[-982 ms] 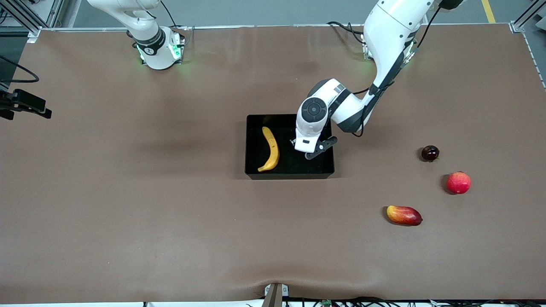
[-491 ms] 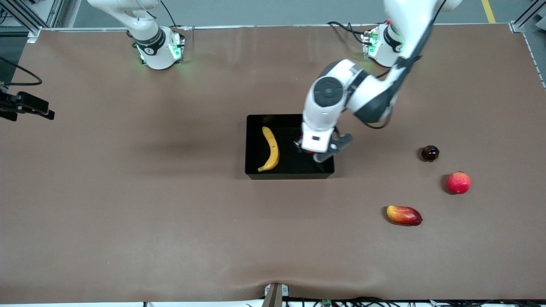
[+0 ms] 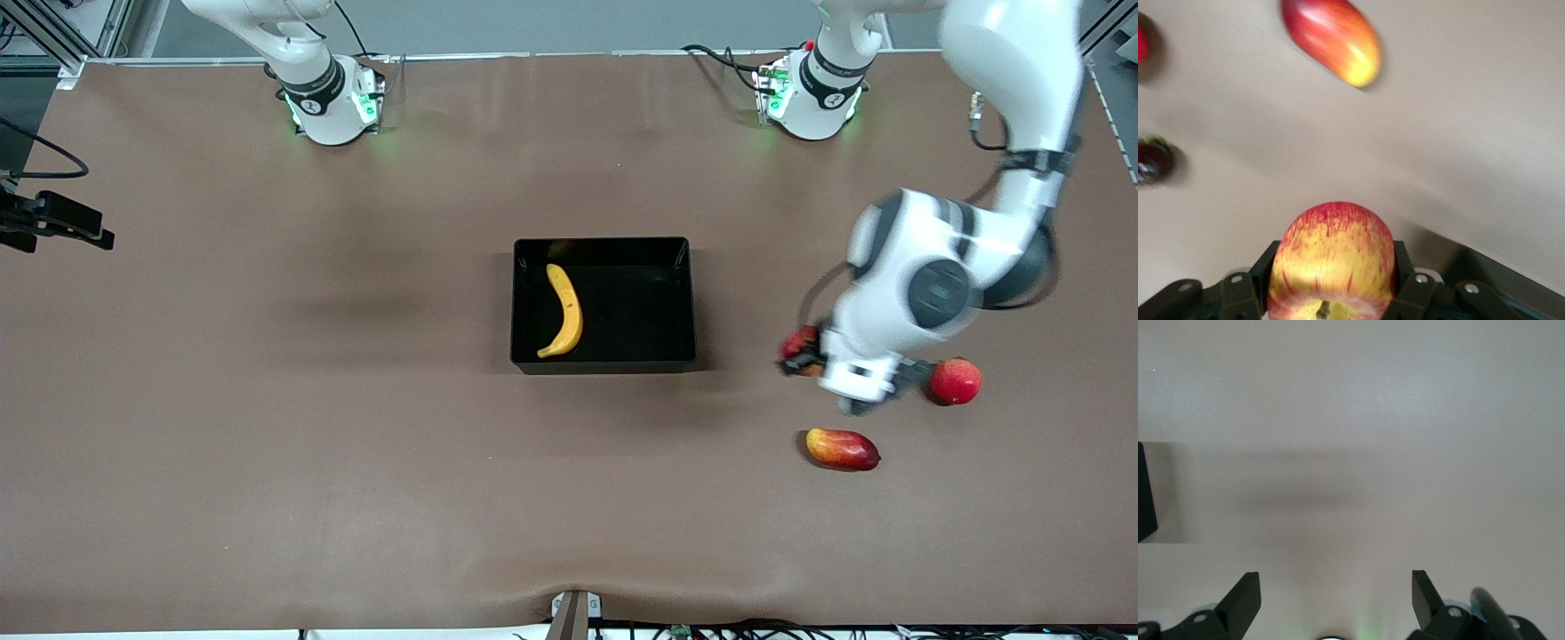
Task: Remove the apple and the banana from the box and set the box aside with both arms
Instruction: 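Carry the apple out and lower it beside the red apple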
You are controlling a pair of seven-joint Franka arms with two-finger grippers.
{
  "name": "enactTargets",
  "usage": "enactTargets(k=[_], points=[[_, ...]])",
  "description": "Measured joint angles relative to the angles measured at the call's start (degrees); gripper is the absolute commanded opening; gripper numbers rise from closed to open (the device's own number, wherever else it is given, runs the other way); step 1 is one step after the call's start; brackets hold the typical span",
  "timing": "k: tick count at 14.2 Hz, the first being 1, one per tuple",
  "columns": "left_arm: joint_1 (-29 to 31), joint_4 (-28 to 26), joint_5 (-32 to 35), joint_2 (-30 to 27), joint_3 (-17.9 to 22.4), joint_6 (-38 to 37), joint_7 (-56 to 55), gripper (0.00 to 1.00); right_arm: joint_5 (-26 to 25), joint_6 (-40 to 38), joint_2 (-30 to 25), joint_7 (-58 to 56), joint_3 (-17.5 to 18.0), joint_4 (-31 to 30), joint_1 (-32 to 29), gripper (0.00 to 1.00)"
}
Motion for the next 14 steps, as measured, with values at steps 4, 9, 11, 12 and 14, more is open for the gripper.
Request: enactTargets(k=[4, 9, 11, 12, 14], points=[[9.14, -1.45, 5.59, 6.35, -0.02, 6.39, 7.53, 0.00, 0.00, -0.01, 0.00, 0.00, 0.00, 0.00, 0.00, 1.00], [10.88, -2.36, 11.15, 12.59, -0.15, 10.90, 8.25, 0.58, 0.00, -0.01, 0.00, 0.00, 0.02, 0.00, 0.00, 1.00], [11.10, -2.14, 11.27, 12.58, -0.34, 10.94, 8.79, 1.00, 0.00, -0.01, 0.00, 0.00, 0.05, 0.00, 0.03, 1.00], [11.09, -2.11, 11.32, 12.60, -0.38, 11.06, 8.90, 1.00, 0.00, -0.01, 0.00, 0.00, 0.06, 0.00, 0.06, 1.00], [11.09, -1.55, 11.35, 12.35, -0.79, 11.12, 9.33, 1.00, 0.00, -0.01, 0.00, 0.00, 0.09, 0.00, 0.11, 1.00]])
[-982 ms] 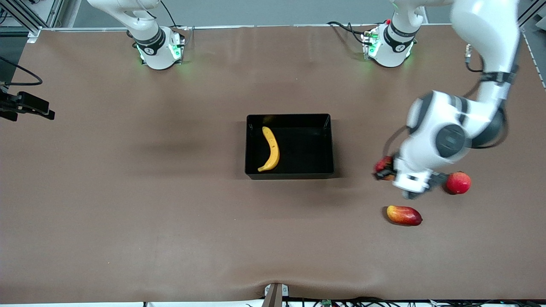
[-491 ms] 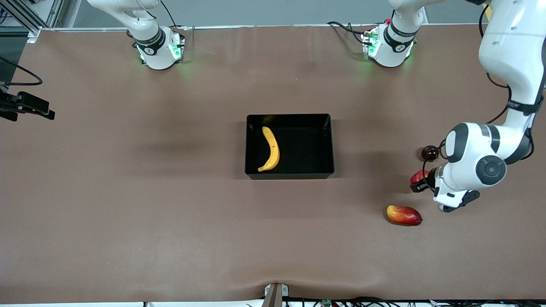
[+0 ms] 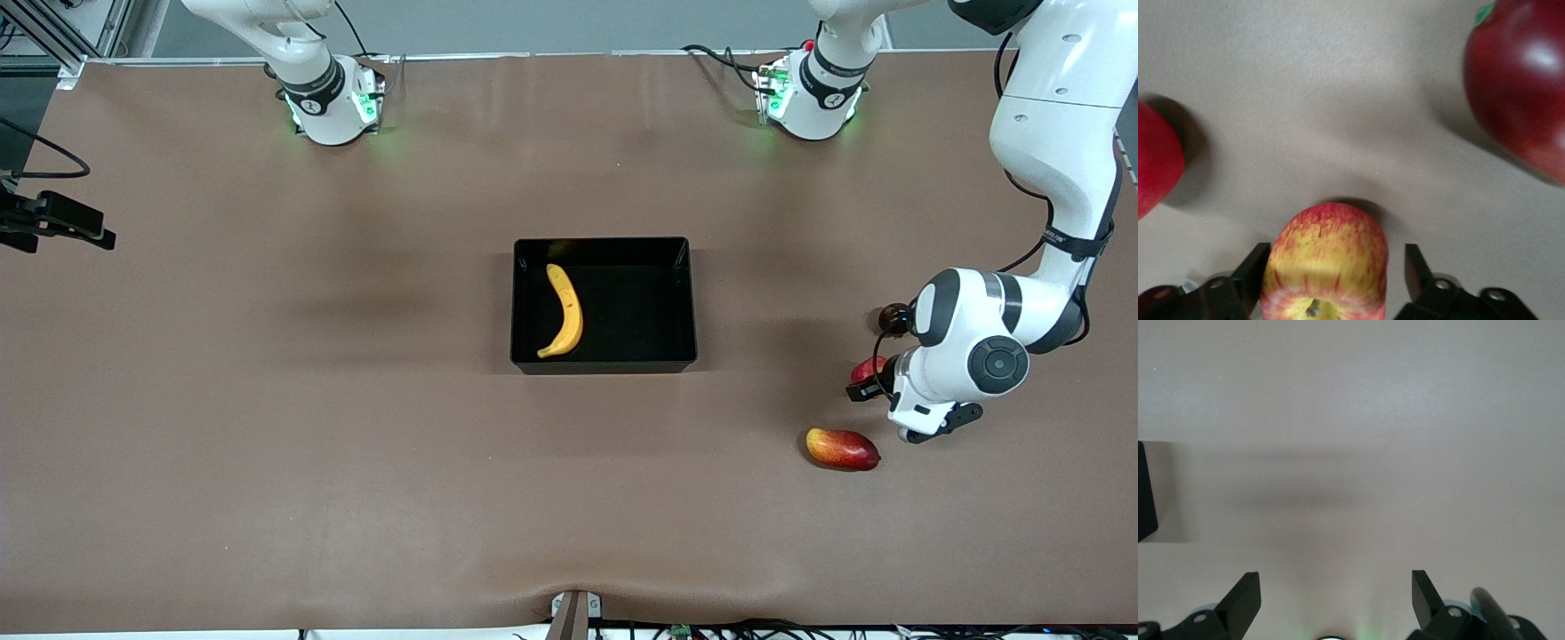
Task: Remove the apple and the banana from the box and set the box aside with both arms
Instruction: 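Carry the apple out and lower it beside the red apple, then open the left gripper and lift it off the apple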
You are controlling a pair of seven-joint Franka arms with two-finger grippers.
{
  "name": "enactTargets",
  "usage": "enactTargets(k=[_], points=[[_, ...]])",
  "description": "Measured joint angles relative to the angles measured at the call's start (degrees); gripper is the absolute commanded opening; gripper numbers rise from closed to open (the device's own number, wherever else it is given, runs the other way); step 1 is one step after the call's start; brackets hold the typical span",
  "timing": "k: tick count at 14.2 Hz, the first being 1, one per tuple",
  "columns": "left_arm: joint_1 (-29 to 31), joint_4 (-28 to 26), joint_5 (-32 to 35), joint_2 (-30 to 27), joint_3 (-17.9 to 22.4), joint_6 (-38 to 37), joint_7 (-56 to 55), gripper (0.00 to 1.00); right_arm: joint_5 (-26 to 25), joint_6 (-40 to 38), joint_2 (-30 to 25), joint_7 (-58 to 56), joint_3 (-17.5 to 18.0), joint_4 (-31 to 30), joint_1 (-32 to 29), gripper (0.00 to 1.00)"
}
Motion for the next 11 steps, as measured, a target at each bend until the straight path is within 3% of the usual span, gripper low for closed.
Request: enactTargets(k=[4, 8, 11], points=[[0.12, 2.10, -0.06, -4.41, -4.47, -4.97, 0.14, 1.00, 0.00, -0.02, 0.00, 0.00, -0.02, 0.00, -0.01, 1.00], [-0.05, 4.86, -0.25, -9.06, -13.68, -14.66, -5.35, 1.00, 0.00, -0.01, 0.00, 0.00, 0.00, 0.01, 0.02, 1.00], [-1.13, 5.19, -0.29, -8.96, -20.40, -15.79, -11.52, 1.00, 0.00, -0.01, 0.00, 0.00, 0.01, 0.01, 0.03, 1.00]])
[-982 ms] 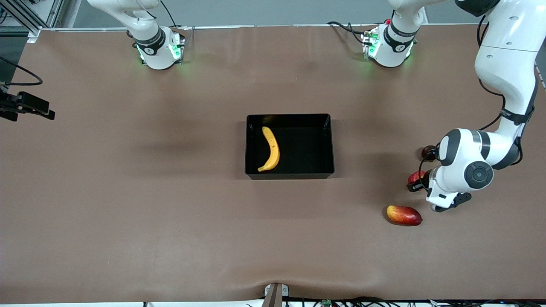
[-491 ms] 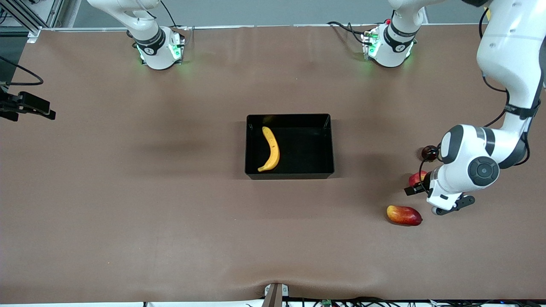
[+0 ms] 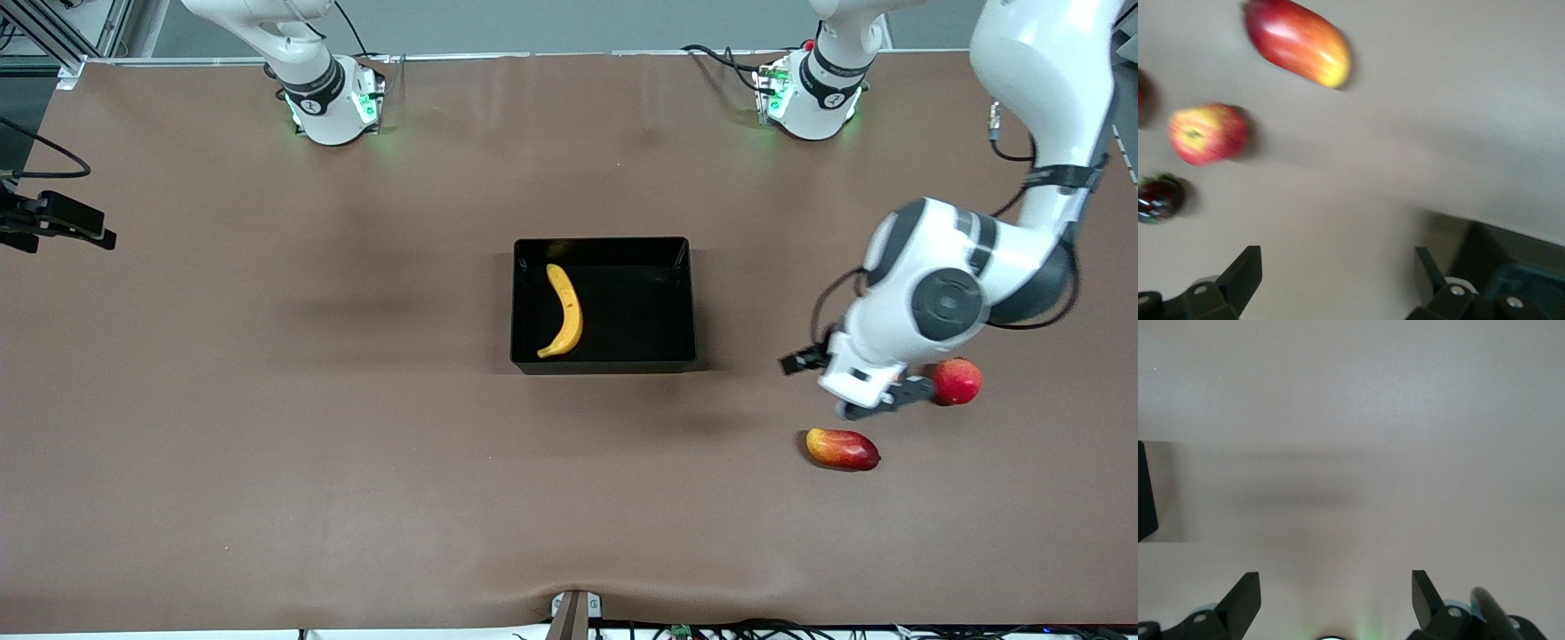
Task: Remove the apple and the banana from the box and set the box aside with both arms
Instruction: 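Open the left gripper and lift it off the apple, then reach the left gripper into the box and grasp the banana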
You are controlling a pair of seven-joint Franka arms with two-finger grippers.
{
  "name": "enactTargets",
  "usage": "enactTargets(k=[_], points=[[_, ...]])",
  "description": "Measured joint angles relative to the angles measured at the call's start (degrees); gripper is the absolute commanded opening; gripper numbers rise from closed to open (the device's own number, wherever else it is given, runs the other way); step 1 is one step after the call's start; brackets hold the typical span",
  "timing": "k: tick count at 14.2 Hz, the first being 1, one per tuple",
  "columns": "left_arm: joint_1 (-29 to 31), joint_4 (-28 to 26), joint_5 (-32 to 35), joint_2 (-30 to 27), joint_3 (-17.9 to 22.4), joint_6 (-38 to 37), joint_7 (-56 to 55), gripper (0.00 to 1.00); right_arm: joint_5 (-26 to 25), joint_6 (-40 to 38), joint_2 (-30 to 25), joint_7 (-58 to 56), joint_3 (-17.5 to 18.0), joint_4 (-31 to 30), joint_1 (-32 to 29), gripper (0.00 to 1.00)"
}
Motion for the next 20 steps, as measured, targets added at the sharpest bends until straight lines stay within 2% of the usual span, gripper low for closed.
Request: enactTargets(k=[4, 7, 11, 15, 18, 19, 20], points=[[-8.76, 1.45, -0.12, 3.65, -1.71, 0.23, -6.34, 1.00, 0.00, -0.08, 0.13, 0.00, 0.03, -0.04, 0.04, 1.00], [-17.80, 6.52, -0.08, 9.51, -0.98, 2.21, -11.78, 1.00, 0.00, -0.09, 0.19, -0.01, 0.04, -0.05, 0.05, 1.00], [-28.27, 8.70, 0.10, 14.02, 3.42, 12.27, -12.30, 1.00, -1.29, -0.08, 0.19, -0.05, 0.24, -0.04, 0.61, 1.00], [-39.23, 8.97, 0.16, 17.17, 10.76, 17.88, -12.46, 1.00, -1.54, -0.09, 0.20, -0.04, 0.27, -0.05, 0.86, 1.00], [-44.12, 9.02, 0.17, 19.80, 14.55, 22.31, -12.64, 1.00, -1.60, -0.09, 0.22, -0.04, 0.26, -0.05, 0.86, 1.00], [-44.61, 9.02, 0.17, 20.70, 14.93, 23.42, -12.70, 0.87, -1.61, -0.09, 0.23, -0.04, 0.25, -0.05, 0.86, 1.00], [-44.73, 9.03, 0.17, 21.41, 15.22, 23.89, -12.70, 0.63, -1.63, -0.09, 0.25, -0.03, 0.22, -0.05, 0.85, 1.00]])
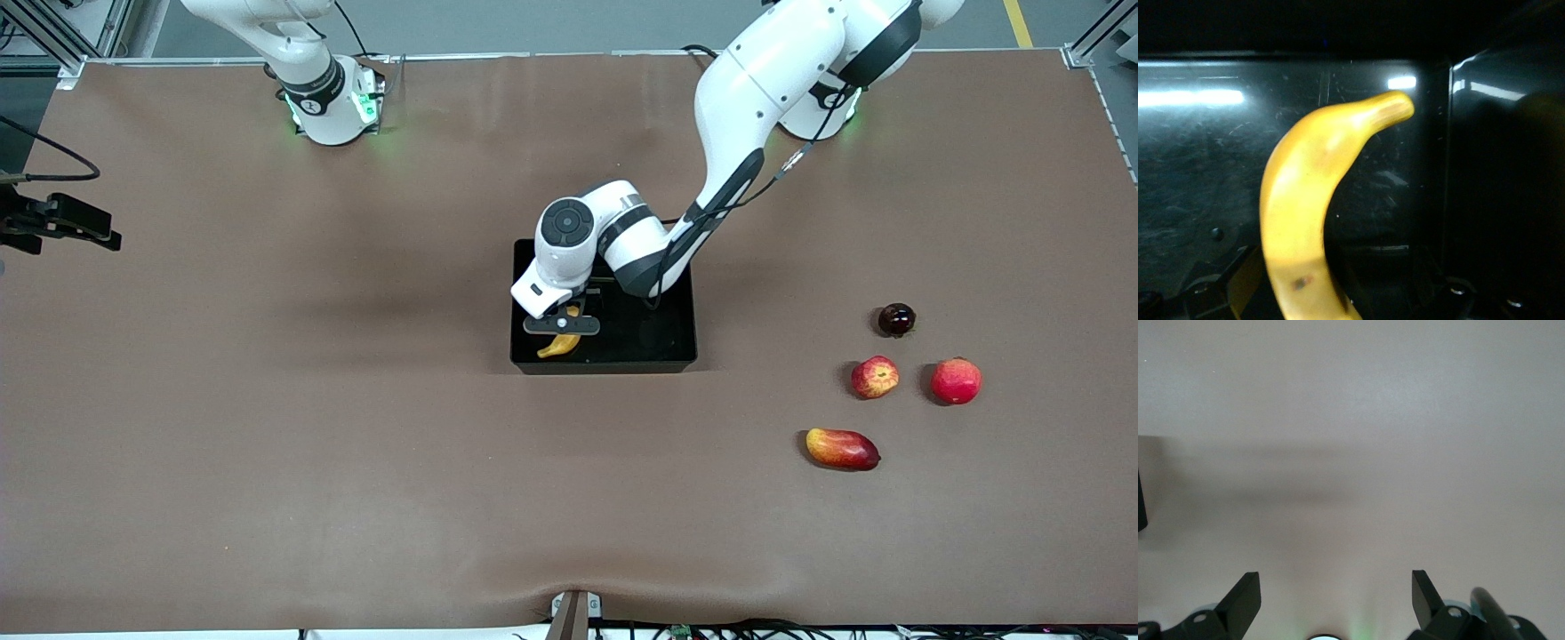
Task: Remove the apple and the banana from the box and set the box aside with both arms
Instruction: 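Reach the left gripper into the box and grasp the banana, then lift the banana with the left gripper while the right gripper reaches the box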
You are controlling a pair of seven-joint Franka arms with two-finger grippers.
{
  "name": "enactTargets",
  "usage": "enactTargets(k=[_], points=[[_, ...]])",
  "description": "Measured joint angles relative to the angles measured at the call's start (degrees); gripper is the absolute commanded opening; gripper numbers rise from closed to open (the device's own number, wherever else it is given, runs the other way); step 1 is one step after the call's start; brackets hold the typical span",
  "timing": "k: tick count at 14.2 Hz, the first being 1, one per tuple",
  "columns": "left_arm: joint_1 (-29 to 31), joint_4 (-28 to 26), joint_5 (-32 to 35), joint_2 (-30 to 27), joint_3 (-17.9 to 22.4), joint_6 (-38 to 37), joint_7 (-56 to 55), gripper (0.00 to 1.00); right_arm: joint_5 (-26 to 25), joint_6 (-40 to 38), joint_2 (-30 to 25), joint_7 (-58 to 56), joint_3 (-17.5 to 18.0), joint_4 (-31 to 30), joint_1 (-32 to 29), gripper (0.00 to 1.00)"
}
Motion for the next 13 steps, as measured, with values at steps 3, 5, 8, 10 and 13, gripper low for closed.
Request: enactTargets(k=[3, 5, 8, 10, 13], points=[[0.19, 0.07, 0.00, 0.81, 0.60, 0.26, 0.00, 0.00, -0.01, 0.00, 0.19, 0.00, -0.03, -0.16, 0.01, 1.00], [0.12, 0.64, 0.00, 0.78, 0.56, 0.24, 0.00, 0.00, -0.01, -0.09, 0.42, -0.01, 0.02, -0.53, 0.42, 1.00], [0.02, 1.55, 0.10, 0.22, 0.52, -1.50, 0.00, 0.00, -0.01, -1.32, 0.95, -0.02, 0.09, -1.62, 2.63, 1.00], [0.34, 2.39, 0.15, -1.35, 0.53, -5.30, 0.00, 0.00, -0.01, -2.64, 1.19, 0.12, 0.15, -2.20, 5.82, 1.00], [1.01, 3.19, 0.14, -7.10, 0.50, -12.19, -0.01, 0.00, 0.01, -3.14, 1.28, 5.36, 0.27, -3.91, 10.62, 1.00]])
